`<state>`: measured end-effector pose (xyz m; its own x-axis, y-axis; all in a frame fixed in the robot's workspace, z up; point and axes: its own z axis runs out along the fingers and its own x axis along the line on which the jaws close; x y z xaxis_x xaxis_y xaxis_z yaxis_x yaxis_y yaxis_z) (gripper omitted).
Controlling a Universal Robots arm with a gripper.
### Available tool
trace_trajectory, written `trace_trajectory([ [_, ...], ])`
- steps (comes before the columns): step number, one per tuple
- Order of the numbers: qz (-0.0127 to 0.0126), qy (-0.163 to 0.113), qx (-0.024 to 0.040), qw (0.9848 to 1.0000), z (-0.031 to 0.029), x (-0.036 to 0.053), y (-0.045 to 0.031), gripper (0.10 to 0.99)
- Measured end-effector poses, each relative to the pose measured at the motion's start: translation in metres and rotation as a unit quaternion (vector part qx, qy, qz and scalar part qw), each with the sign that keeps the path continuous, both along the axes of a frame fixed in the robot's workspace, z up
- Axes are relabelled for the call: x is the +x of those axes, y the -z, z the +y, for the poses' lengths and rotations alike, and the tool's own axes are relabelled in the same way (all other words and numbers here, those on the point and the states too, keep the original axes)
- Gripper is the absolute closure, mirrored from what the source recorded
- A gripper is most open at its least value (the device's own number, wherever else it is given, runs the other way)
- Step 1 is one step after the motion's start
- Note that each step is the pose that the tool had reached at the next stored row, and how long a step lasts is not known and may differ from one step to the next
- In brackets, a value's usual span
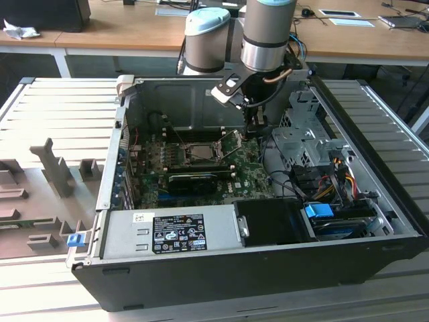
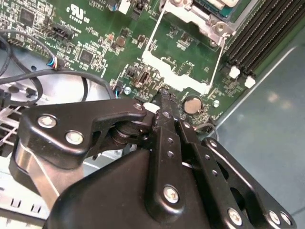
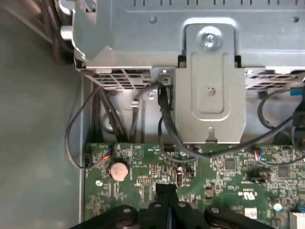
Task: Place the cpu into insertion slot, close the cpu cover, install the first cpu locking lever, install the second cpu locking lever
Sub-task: 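Close the cpu cover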
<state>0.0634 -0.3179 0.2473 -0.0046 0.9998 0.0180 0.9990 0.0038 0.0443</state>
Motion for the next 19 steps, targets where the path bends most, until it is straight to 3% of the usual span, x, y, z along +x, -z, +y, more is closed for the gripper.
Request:
trace_trajectory([
  [1, 0.0051, 0.000, 0.0003, 1.0000, -0.0001, -0.0001, 0.0005, 0.980],
  [2, 0.0164, -0.001, 0.0005, 0.9999, 0.0000, -0.0001, 0.0006, 0.980],
  [3, 0.0231, -0.001, 0.0009, 0.9997, 0.0000, -0.0003, 0.0002, 0.980],
  [4, 0.0253, -0.001, 0.0016, 0.9997, 0.0000, -0.0014, 0.0001, 0.980],
  [10, 0.0258, -0.001, 0.0025, 0.9997, -0.0001, -0.0099, 0.0003, 0.980],
  [13, 0.0209, -0.001, 0.0026, 0.9998, -0.0002, -0.0158, 0.0006, 0.980],
  [19, 0.0209, -0.001, 0.0026, 0.9998, -0.0002, -0.0211, 0.0010, 0.980],
])
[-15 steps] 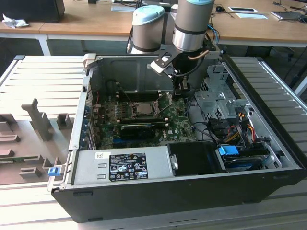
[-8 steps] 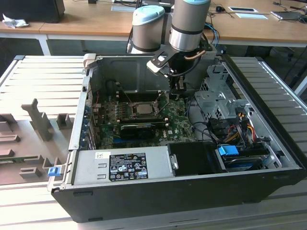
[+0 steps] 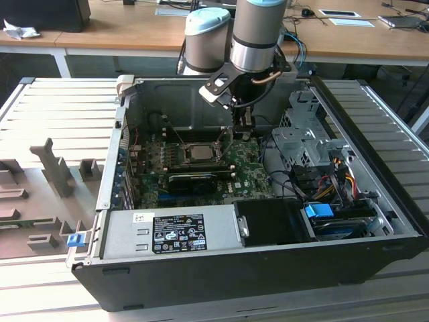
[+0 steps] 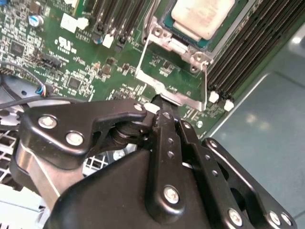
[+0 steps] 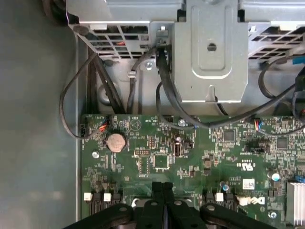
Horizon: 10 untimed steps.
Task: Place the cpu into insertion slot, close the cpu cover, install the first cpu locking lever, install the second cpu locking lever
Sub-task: 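Close the cpu cover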
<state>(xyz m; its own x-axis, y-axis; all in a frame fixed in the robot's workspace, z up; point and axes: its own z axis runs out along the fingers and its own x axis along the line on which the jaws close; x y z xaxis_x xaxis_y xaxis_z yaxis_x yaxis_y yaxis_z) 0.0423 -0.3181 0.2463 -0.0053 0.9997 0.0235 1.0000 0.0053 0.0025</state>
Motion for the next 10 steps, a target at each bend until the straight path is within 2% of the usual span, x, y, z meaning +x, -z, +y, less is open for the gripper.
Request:
trace_trajectory([
  [10, 0.0000, 0.000, 0.0000, 1.0000, 0.0000, -0.0064, 0.0003, 0.980],
])
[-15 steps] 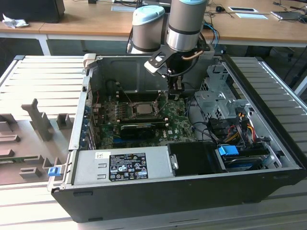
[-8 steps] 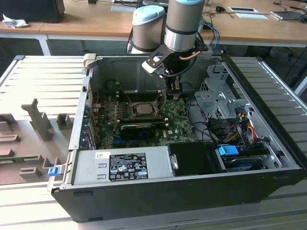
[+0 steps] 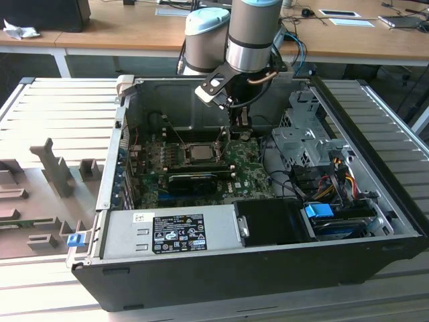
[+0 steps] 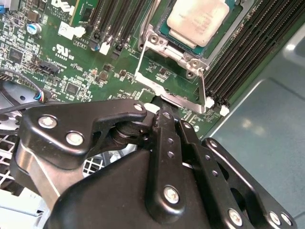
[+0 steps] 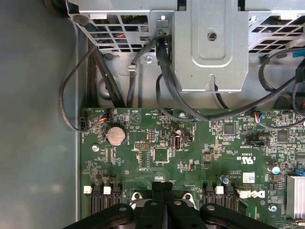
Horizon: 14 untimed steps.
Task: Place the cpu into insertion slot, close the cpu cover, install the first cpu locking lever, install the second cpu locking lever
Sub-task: 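Close the cpu cover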
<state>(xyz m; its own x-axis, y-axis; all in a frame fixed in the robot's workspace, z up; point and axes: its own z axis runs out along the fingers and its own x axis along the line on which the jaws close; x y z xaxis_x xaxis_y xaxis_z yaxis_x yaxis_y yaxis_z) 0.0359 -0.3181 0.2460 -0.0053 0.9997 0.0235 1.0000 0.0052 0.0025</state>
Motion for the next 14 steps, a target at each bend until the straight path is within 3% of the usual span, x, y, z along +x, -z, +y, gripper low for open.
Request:
trace_trajectory([
  [14, 0.0000, 0.000, 0.0000, 1.0000, 0.0000, -0.0059, 0.0000, 0.980],
])
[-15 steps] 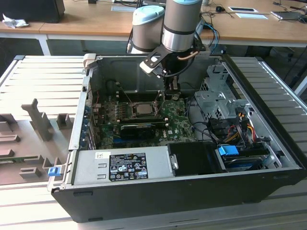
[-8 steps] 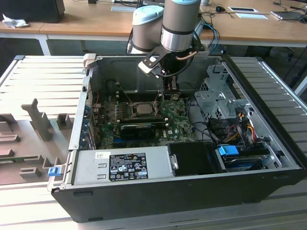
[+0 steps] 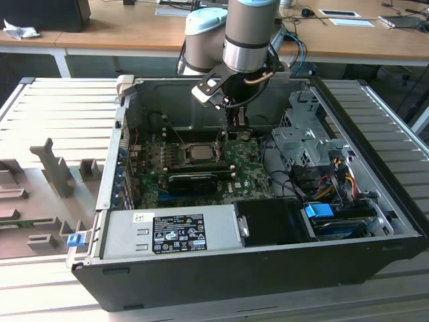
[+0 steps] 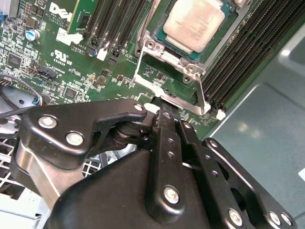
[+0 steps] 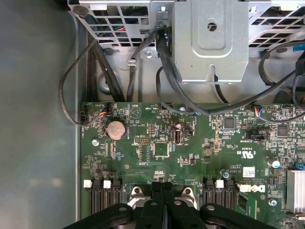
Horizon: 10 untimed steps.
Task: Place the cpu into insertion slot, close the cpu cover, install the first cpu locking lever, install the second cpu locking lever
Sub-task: 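Close the cpu cover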
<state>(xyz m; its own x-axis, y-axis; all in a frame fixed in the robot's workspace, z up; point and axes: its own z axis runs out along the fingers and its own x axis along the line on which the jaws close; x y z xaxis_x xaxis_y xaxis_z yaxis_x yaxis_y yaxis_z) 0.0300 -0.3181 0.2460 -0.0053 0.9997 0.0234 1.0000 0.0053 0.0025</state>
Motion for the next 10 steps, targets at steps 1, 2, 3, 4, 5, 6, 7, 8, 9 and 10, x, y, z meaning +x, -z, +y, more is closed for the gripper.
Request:
trace_trajectory([
  [1, 0.0000, 0.000, 0.0000, 1.0000, 0.0000, -0.0006, 0.0000, 0.980],
  [2, 0.0000, 0.000, 0.0000, 1.0000, 0.0000, -0.0010, 0.0000, 0.980],
  [3, 0.0000, 0.000, 0.0000, 1.0000, 0.0000, -0.0012, 0.0000, 0.980],
  [4, 0.0000, 0.000, 0.0000, 1.0000, 0.0000, -0.0017, 0.0000, 0.980],
  [5, 0.0000, 0.000, 0.0000, 1.0000, 0.0000, -0.0021, 0.0000, 0.980],
  [6, 0.0000, 0.000, 0.0000, 1.0000, 0.0000, -0.0026, 0.0000, 0.980],
  [7, 0.0000, 0.000, 0.0000, 1.0000, 0.0000, -0.0028, 0.0000, 0.980],
  [8, 0.0000, 0.000, 0.0000, 1.0000, 0.0000, -0.0029, 0.0000, 0.980],
  [9, 0.0000, 0.000, 0.0000, 1.0000, 0.0000, -0.0032, 0.0000, 0.980],
  [10, 0.0000, 0.000, 0.0000, 1.0000, 0.0000, -0.0034, 0.0000, 0.980],
])
